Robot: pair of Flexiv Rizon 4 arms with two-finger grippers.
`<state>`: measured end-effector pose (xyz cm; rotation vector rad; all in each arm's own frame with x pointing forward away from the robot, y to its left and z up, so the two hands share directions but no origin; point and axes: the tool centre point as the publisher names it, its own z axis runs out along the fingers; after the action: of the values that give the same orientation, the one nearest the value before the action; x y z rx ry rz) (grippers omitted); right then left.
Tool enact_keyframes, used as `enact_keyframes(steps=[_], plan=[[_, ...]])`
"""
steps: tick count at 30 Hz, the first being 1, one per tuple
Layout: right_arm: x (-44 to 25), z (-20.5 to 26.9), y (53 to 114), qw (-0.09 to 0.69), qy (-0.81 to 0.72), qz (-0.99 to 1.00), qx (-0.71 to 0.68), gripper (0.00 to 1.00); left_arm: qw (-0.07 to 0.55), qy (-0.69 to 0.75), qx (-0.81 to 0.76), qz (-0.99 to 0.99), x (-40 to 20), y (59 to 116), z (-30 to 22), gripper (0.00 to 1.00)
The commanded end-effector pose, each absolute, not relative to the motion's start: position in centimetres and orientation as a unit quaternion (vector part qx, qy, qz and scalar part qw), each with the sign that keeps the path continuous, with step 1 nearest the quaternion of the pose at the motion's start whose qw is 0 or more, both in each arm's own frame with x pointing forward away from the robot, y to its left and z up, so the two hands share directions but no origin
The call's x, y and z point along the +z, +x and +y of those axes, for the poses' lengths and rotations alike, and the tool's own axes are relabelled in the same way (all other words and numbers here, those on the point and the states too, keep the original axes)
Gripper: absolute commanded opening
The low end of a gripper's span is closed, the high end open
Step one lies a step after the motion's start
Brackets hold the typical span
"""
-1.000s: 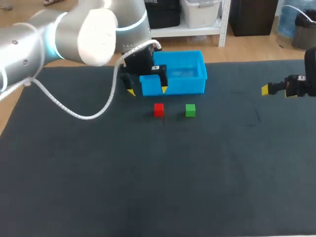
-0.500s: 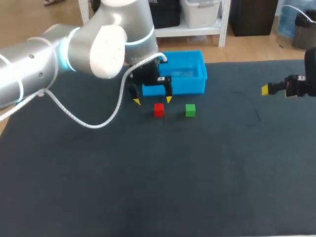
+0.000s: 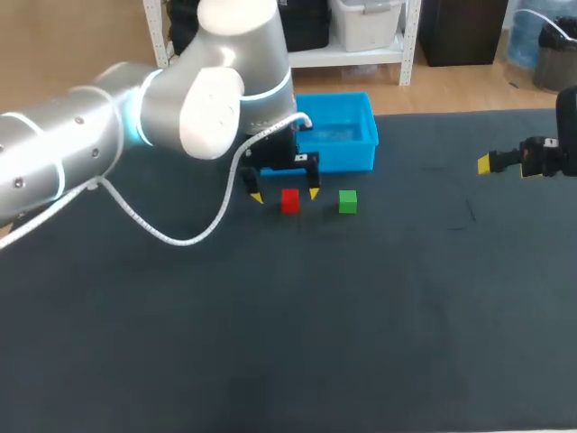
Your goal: Use the left arm to pick the red cube and place it into the blue plastic box first, then use the right arm to grasp the green cube and put it into the same blue plastic box after the first action is fully finished.
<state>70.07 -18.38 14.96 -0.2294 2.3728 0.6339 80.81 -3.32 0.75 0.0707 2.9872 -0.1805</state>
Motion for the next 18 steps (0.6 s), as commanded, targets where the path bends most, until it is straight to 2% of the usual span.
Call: enact_keyframes(steps=[1, 13, 14, 15, 16, 17, 18], plan=[[14.96, -18.43, 70.07, 0.331, -0.088, 0.908, 0.243, 1.0, 0.069, 0.023, -0.056, 0.996, 0.41, 81.5, -3.7, 1.0], [14.96, -18.43, 70.07, 0.331, -0.088, 0.908, 0.243, 1.0, 0.067, 0.015, -0.044, 0.997, -0.3, 81.43, -3.41, 1.0], [14.96, -18.43, 70.07, 0.331, -0.088, 0.908, 0.243, 1.0, 0.067, 0.015, -0.043, 0.997, -0.34, 81.4, -3.4, 0.59], [14.96, -18.43, 70.07, 0.331, -0.088, 0.908, 0.243, 1.0, 0.067, 0.014, -0.042, 0.997, -0.37, 81.37, -3.39, 0.38], [14.96, -18.43, 70.07, 0.331, -0.088, 0.908, 0.243, 1.0, 0.067, 0.014, -0.042, 0.997, -0.39, 81.35, -3.39, 0.33], [14.96, -18.43, 70.07, 0.331, -0.088, 0.908, 0.243, 1.0, 0.068, 0.015, -0.039, 0.997, -0.42, 81.32, -3.38, 0.2], [14.96, -18.43, 70.07, 0.331, -0.088, 0.908, 0.243, 1.0, 0.068, 0.014, -0.039, 0.997, -0.44, 81.31, -3.37, 0.02]])
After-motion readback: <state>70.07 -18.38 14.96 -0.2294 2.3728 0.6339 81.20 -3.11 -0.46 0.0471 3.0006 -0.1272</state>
